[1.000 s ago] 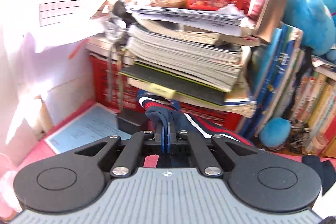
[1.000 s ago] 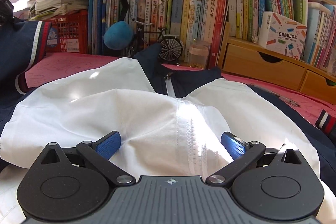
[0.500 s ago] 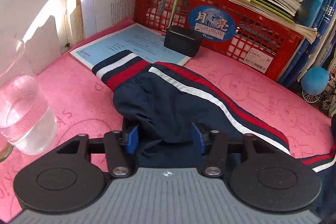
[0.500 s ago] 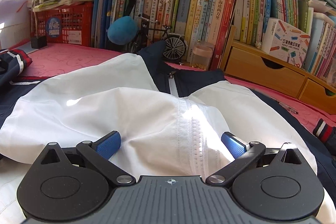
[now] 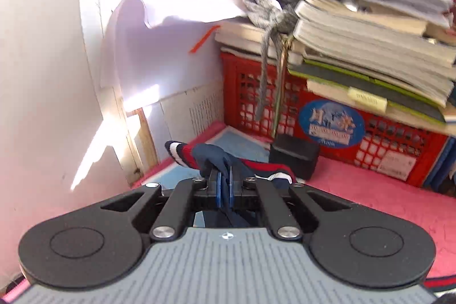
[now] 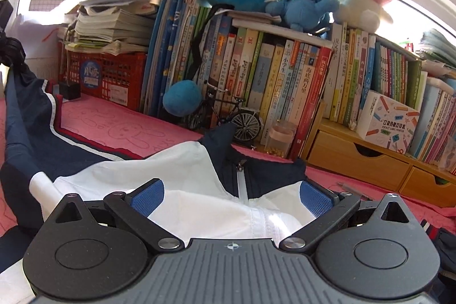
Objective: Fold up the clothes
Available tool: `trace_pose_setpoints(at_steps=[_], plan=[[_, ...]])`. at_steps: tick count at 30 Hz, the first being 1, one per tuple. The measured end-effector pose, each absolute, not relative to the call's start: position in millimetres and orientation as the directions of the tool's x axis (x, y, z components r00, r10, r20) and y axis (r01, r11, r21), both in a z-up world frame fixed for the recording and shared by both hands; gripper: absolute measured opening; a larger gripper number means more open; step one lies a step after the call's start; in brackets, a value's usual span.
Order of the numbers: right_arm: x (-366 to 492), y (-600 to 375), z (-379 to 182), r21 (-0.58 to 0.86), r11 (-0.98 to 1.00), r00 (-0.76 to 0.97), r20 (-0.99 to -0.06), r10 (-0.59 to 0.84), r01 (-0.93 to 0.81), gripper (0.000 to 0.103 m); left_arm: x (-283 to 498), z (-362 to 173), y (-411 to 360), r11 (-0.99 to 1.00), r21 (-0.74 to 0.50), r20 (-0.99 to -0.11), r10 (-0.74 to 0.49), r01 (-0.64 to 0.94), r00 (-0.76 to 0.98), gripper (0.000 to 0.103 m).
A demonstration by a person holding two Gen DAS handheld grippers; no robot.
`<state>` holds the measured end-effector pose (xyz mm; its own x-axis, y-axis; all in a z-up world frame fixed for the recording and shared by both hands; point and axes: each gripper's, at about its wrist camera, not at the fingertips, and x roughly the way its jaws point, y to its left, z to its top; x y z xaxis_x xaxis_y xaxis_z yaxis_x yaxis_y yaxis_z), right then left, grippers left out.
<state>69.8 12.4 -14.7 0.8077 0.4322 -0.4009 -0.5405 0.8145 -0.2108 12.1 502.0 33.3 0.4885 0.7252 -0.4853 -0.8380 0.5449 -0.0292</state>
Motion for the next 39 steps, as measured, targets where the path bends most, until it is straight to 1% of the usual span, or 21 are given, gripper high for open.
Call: trace_pose_setpoints(at_steps=[1,4,8,9,10,11,13,16,21,23,25,26,27,28,29,30,31,35,37,38,39], plan=[[70,19,-7,-0.221,0.805,0.806,-0.391,0.444,-0.550,0.103,7,45,508,0.524,-0.059,-0.450,0.746,-0.850,0.491,0.005],[68,40,3,-0.227,0.755,0.767,-0.394,0.506,-0.615,0.103,13,47,518,0.546,-0.005,-0.494,0.727,-0.838,0.477,0.005],[65,69,-4,-0.155,0.688,0.667,-0.466,0.581,-0.709,0.103,32,4,496,0.580,0.251,-0.556,0.741,-0.774,0.375,0.006],[64,77,-8,-0.132,0.668,0.634,-0.490,0.598,-0.732,0.102,33,-5,494,0.587,0.261,-0.572,0.734,-0.766,0.368,0.007],[62,85,-12,-0.109,0.647,0.601,-0.512,0.614,-0.754,0.093,33,-12,493,0.593,0.261,-0.586,0.724,-0.761,0.363,0.008],[60,93,-16,-0.084,0.626,0.566,-0.534,0.629,-0.775,0.067,34,-20,493,0.599,0.262,-0.600,0.715,-0.757,0.359,0.010],[57,108,-25,-0.034,0.582,0.492,-0.573,0.655,-0.813,0.034,35,-30,492,0.606,0.262,-0.622,0.701,-0.751,0.349,0.011],[51,131,-37,0.047,0.512,0.376,-0.622,0.687,-0.857,0.028,35,-32,488,0.599,0.291,-0.616,0.714,-0.746,0.333,0.011],[41,163,-49,0.180,0.371,0.169,-0.658,0.734,-0.911,0.028,33,-17,476,0.623,0.237,-0.598,0.699,-0.746,0.393,0.012],[39,169,-48,0.261,0.279,0.044,-0.653,0.756,-0.924,0.029,40,-16,464,0.689,0.198,-0.619,0.640,-0.697,0.457,0.016],[46,160,-41,0.323,0.288,0.021,-0.633,0.774,-0.901,0.035,47,-16,451,0.754,0.156,-0.638,0.570,-0.638,0.518,0.023],[50,155,-37,0.352,0.294,0.013,-0.622,0.783,-0.889,0.044,50,-15,445,0.784,0.134,-0.646,0.533,-0.607,0.546,0.027],[58,146,-34,0.347,0.337,0.061,-0.613,0.788,-0.875,0.051,54,-15,439,0.811,0.112,-0.653,0.495,-0.574,0.573,0.030],[67,137,-30,0.317,0.394,0.132,-0.610,0.781,-0.863,0.066,58,-15,432,0.837,0.090,-0.660,0.456,-0.539,0.598,0.037],[76,128,-27,0.288,0.449,0.202,-0.606,0.769,-0.845,0.072,61,-15,426,0.861,0.067,-0.665,0.415,-0.503,0.621,0.054],[86,120,-25,0.267,0.499,0.255,-0.612,0.749,-0.825,0.073,65,-15,419,0.883,0.044,-0.669,0.373,-0.467,0.643,0.065],[96,111,-23,0.245,0.547,0.307,-0.616,0.726,-0.801,0.073,68,-15,413,0.903,0.021,-0.672,0.331,-0.429,0.663,0.082],[134,77,-20,0.211,0.695,0.460,-0.613,0.642,-0.688,0.076,89,-38,395,0.928,0.016,-0.738,0.262,-0.372,0.622,0.086],[148,69,-22,0.174,0.744,0.521,-0.613,0.594,-0.645,0.079,100,-53,388,0.925,0.062,-0.767,0.285,-0.376,0.575,0.088],[155,65,-23,0.156,0.768,0.549,-0.612,0.569,-0.622,0.081,104,-56,385,0.918,0.092,-0.760,0.315,-0.385,0.569,0.095],[162,65,-24,0.136,0.788,0.572,-0.615,0.542,-0.601,0.083,108,-59,383,0.910,0.119,-0.748,0.345,-0.396,0.567,0.099]])
